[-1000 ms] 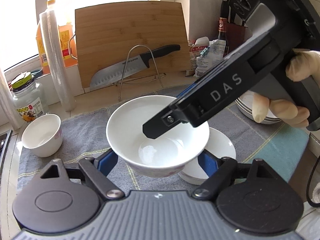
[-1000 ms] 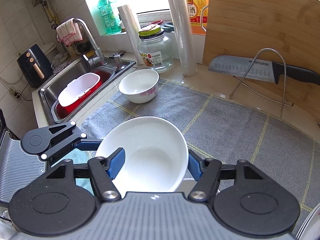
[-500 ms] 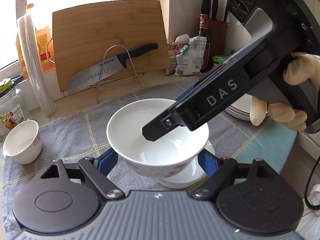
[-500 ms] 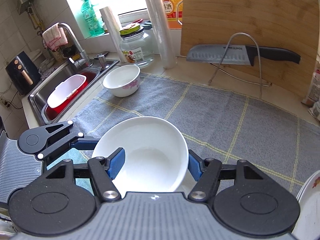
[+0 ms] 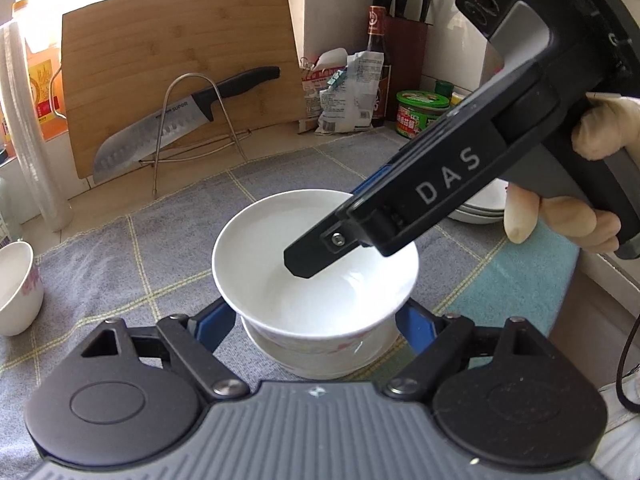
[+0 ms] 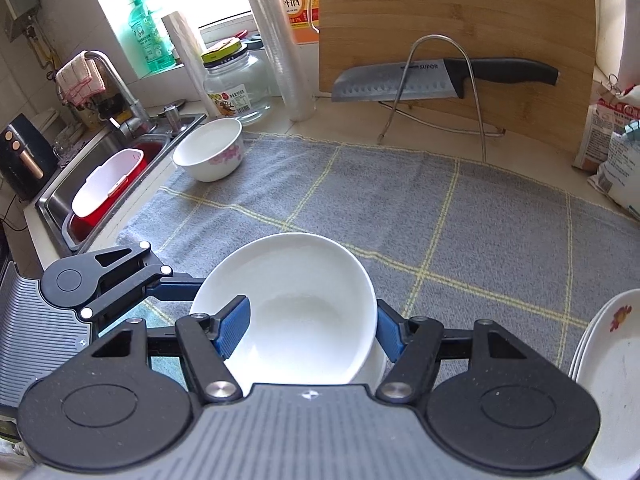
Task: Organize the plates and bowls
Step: 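Lower the held bowl into the placed bowl with both tools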
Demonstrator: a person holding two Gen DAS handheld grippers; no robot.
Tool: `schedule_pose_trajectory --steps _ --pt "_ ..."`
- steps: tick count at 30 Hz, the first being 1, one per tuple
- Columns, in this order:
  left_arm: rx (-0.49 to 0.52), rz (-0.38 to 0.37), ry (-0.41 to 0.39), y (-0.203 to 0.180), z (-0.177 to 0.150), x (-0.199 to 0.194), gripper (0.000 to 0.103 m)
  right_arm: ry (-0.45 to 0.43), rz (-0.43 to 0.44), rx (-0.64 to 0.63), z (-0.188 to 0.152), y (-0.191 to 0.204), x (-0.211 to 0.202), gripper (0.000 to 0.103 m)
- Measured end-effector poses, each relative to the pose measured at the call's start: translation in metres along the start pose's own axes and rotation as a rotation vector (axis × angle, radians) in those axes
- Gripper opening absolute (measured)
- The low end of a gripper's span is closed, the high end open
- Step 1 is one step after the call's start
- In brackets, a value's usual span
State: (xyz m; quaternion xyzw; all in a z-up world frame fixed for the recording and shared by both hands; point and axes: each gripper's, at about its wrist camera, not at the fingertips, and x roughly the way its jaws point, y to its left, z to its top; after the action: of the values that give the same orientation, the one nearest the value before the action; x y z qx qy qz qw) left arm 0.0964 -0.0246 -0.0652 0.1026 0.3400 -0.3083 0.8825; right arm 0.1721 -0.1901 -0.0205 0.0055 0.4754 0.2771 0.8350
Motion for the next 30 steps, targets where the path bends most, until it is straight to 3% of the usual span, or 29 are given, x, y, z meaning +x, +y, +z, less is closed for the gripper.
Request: schedule_pose_trajectory --steps 30 --pt "0.029 0.005 0.058 -0.001 0.001 0.015 0.087 0.042 0.014 0.022 -0.006 -0.010 0.011 0.072"
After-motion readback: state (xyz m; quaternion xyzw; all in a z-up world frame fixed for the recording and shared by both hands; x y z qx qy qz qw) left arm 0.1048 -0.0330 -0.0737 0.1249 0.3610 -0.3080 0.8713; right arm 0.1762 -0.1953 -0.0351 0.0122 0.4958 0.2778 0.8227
